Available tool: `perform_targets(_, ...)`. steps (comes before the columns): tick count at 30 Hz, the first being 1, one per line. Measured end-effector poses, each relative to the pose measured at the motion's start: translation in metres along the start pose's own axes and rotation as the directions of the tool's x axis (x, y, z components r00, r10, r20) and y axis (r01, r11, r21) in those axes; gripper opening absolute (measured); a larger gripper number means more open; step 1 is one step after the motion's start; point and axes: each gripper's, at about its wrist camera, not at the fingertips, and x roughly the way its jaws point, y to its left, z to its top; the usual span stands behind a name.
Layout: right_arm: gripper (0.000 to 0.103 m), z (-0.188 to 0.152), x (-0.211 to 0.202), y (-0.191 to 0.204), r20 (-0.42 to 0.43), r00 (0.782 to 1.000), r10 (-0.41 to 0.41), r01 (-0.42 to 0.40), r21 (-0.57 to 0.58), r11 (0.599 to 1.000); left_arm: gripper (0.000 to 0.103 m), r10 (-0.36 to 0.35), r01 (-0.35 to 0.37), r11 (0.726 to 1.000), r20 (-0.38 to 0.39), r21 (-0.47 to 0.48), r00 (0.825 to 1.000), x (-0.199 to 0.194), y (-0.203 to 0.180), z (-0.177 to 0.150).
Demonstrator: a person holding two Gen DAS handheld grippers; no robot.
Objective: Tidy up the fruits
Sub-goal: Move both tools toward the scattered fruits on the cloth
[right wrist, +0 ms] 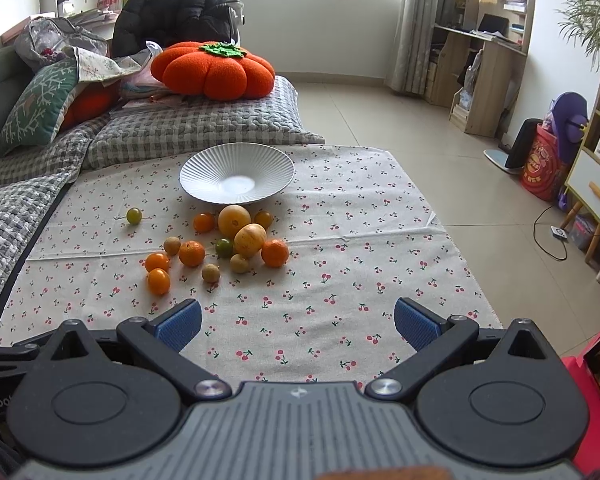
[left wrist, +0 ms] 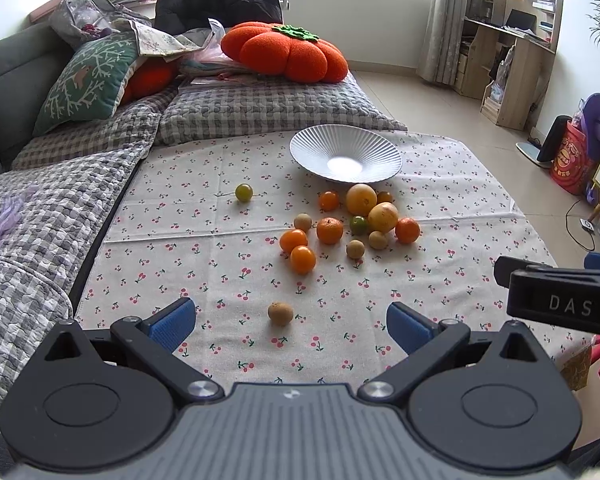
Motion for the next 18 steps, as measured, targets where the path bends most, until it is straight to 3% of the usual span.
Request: perform_targets(18, 0.103, 0.001, 0.017, 0.003, -0.037, 0.999, -0.027, 0.027, -0.021, 0.999, 0.095, -0.022, 0.022, 1.0, -0.047, -0.007, 0.999, 0.029, 0.007, -0.002)
